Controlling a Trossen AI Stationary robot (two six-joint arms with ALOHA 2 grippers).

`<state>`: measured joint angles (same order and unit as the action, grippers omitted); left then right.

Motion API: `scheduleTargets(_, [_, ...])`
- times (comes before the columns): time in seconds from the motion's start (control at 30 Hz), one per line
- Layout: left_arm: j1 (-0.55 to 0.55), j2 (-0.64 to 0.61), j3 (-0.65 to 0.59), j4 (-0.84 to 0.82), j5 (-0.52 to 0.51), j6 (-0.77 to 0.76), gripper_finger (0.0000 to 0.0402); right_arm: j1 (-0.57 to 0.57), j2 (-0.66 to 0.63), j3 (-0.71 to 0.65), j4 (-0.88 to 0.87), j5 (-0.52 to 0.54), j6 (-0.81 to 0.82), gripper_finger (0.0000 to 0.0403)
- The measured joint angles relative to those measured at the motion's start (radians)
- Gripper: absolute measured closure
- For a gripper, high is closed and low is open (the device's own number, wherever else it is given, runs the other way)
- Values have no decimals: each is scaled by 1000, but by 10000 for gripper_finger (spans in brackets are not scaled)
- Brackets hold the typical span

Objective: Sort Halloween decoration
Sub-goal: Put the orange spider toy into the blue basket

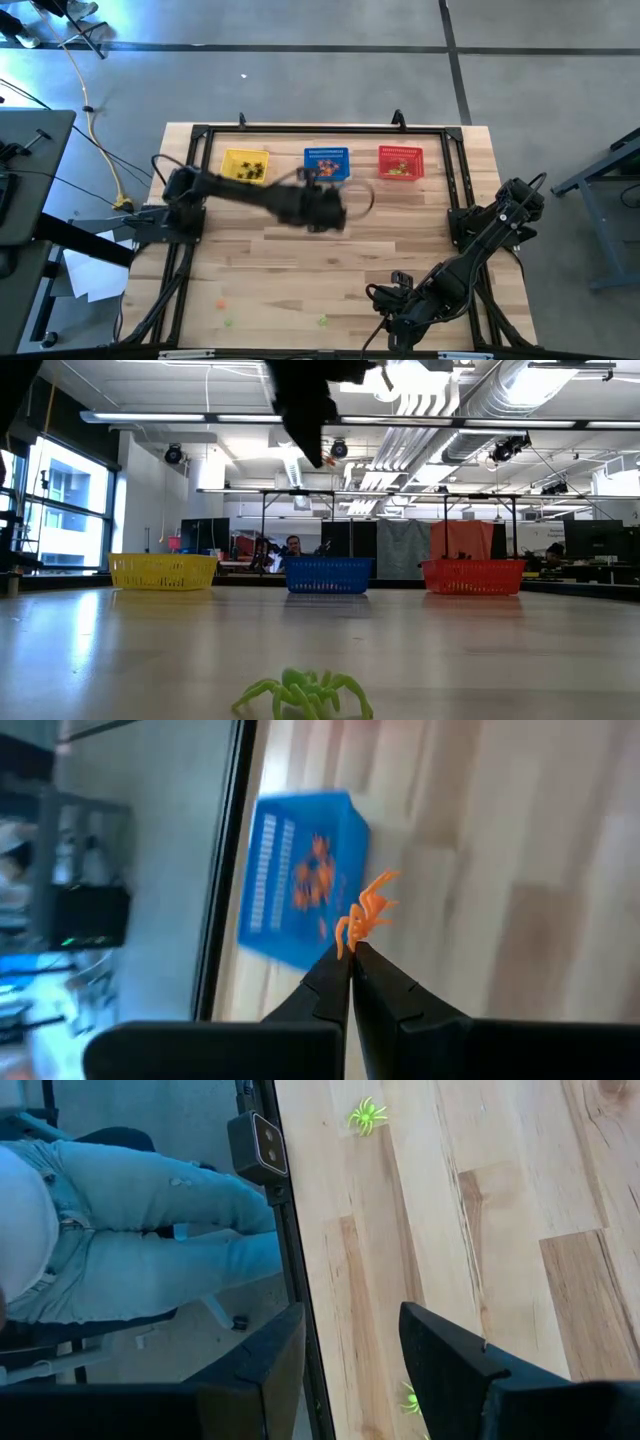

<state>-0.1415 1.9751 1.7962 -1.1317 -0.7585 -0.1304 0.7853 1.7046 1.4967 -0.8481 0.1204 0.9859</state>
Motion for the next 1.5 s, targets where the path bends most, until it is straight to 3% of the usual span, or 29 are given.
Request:
scheduleTargets(0.13, [140, 0, 0, 175, 132, 190, 402, 0, 0, 0, 0, 0, 0, 243])
scheduleTargets(0.27, [265, 0, 0, 279, 252, 281, 402, 0, 0, 0, 0, 0, 0, 243])
scheduleTargets(0.5, [422, 0, 0, 282, 411, 303, 402, 0, 0, 0, 0, 0, 0, 243])
scheduleTargets(0.67, [492, 0, 0, 283, 511, 418, 402, 0, 0, 0, 0, 0, 0, 243])
scheduleTargets(0.83, [543, 0, 0, 314, 631, 490, 401, 0, 0, 0, -9, 0, 0, 243])
scheduleTargets(1.07, [574, 0, 0, 399, 772, 463, 401, 0, 0, 0, -88, 0, 0, 243])
scheduleTargets(1.5, [569, 157, 1, 368, 778, 339, 401, 0, 0, 0, -91, 0, 0, 243])
